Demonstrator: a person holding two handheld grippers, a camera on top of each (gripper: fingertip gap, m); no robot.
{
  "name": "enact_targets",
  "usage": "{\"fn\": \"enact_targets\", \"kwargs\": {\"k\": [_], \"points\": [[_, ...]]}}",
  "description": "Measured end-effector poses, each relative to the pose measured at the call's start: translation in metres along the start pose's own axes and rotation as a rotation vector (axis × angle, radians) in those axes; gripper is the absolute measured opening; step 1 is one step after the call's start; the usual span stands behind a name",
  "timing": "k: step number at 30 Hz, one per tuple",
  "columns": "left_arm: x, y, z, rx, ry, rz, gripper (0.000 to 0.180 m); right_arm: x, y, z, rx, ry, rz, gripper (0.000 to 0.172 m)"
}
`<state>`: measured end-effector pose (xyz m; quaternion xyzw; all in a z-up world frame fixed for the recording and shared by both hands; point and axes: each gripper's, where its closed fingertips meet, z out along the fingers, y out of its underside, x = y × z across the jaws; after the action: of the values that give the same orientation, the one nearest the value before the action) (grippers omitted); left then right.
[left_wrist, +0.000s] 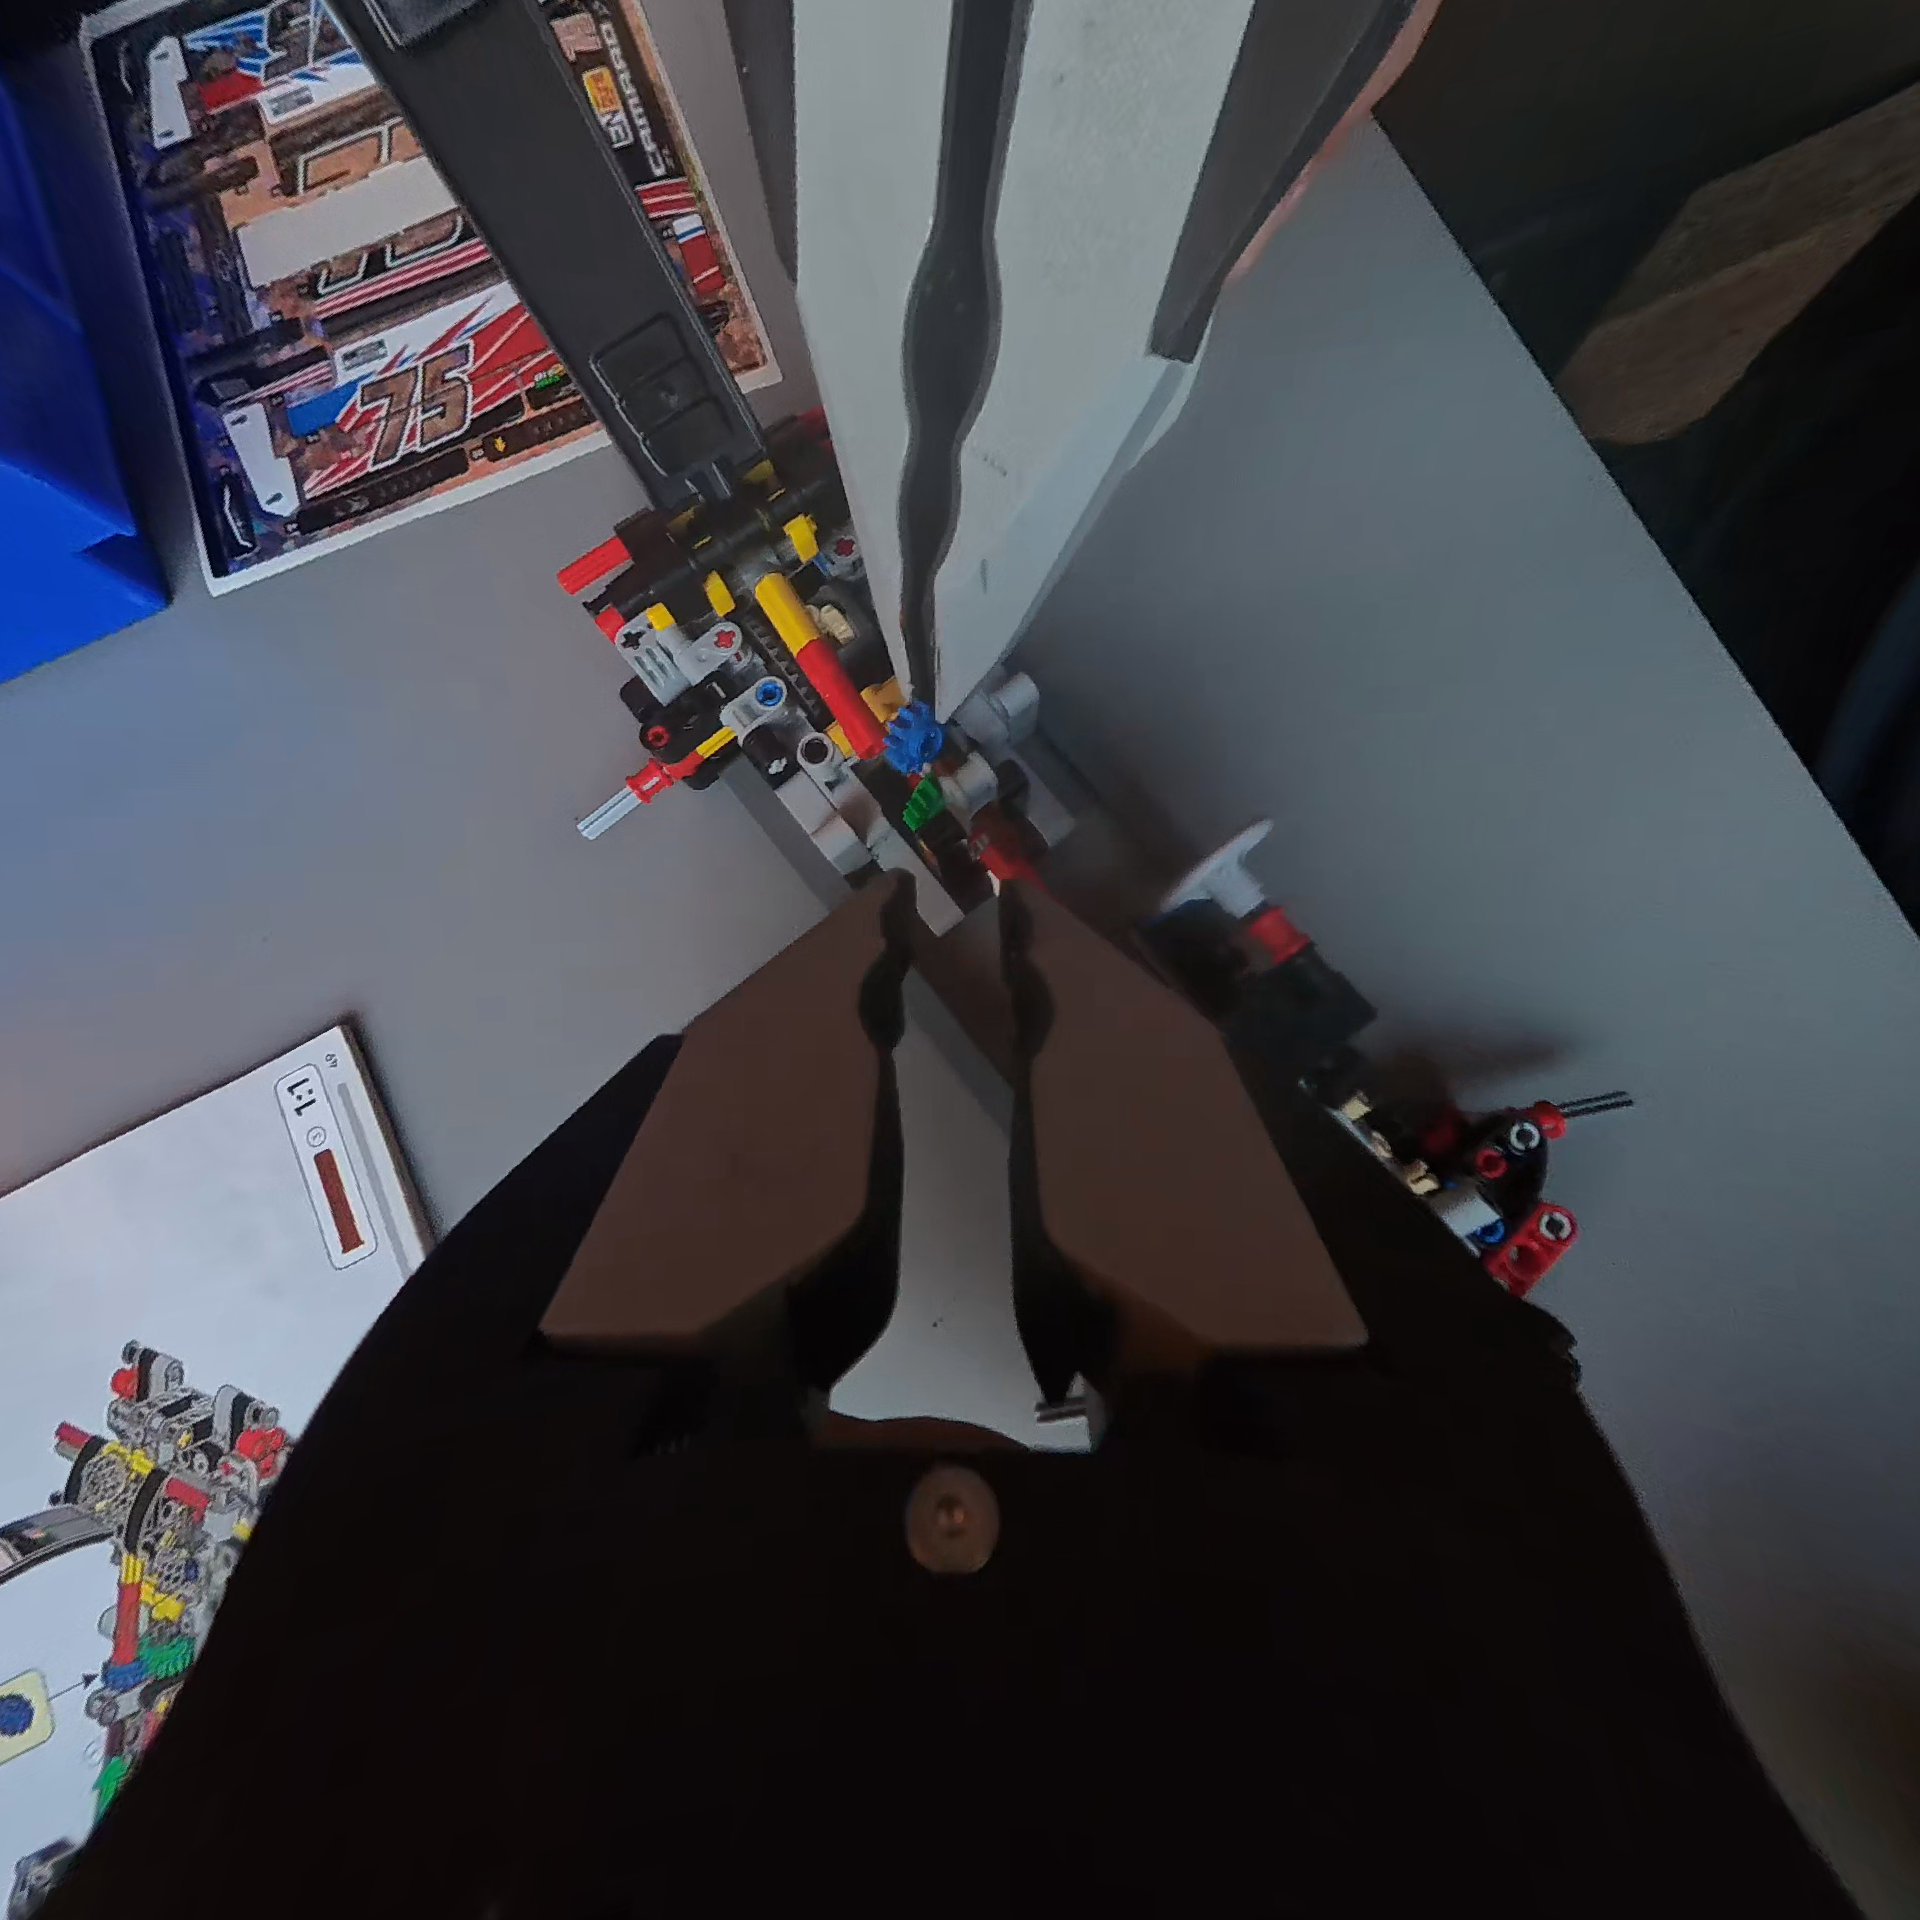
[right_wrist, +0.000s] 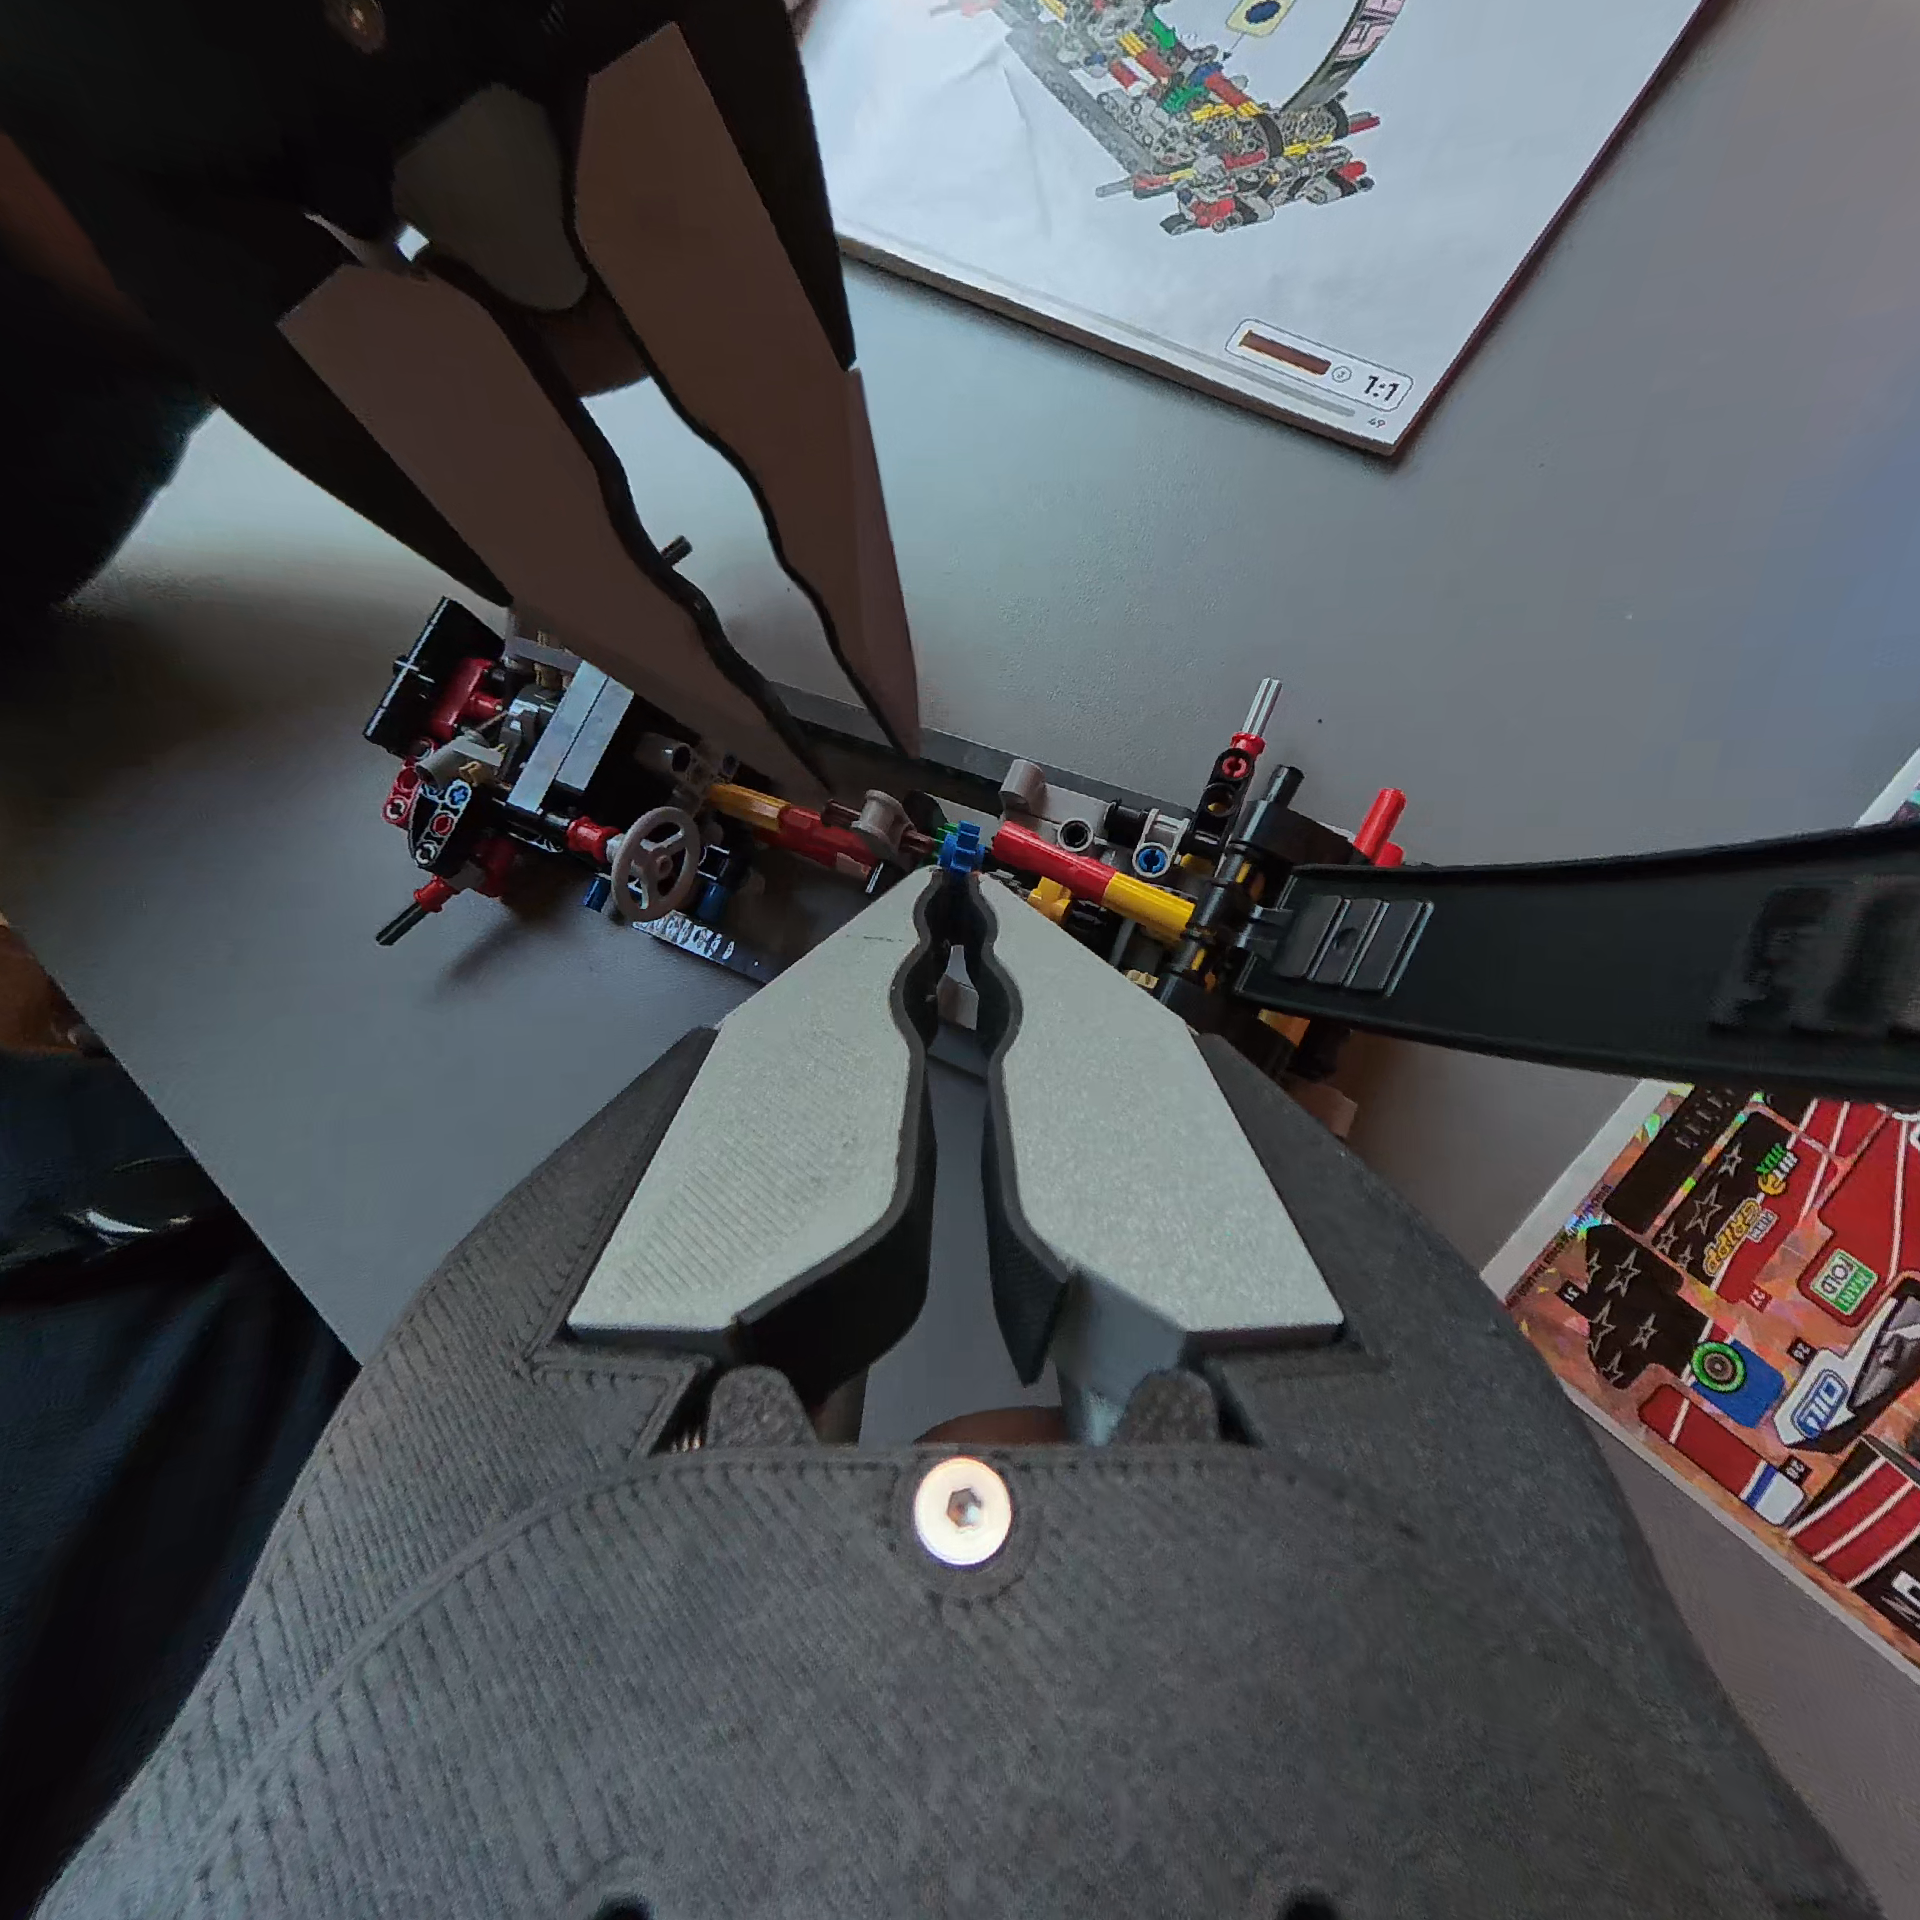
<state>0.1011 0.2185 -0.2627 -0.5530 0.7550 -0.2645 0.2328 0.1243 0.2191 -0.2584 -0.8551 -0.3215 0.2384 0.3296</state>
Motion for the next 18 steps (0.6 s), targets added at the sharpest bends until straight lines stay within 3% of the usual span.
{"fn": "enact_targets", "kwargs": {"k": [4,8,18], "points": [[0.002,0.003,-0.003,-0.041,-0.012,-0.004,0.007,0.001,0.001,0.001,0.004,0.006,0.002,0.0],[0.021,0.0,-0.004,-0.05,0.094,-0.128,0.01,0.0,0.001,0.001,0.014,-0.002,0.007,0.0],[0.01,-0.011,0.004,-0.007,0.055,-0.259,0.01,0.0,0.003,0.002,0.02,-0.004,0.015,0.0]]}}
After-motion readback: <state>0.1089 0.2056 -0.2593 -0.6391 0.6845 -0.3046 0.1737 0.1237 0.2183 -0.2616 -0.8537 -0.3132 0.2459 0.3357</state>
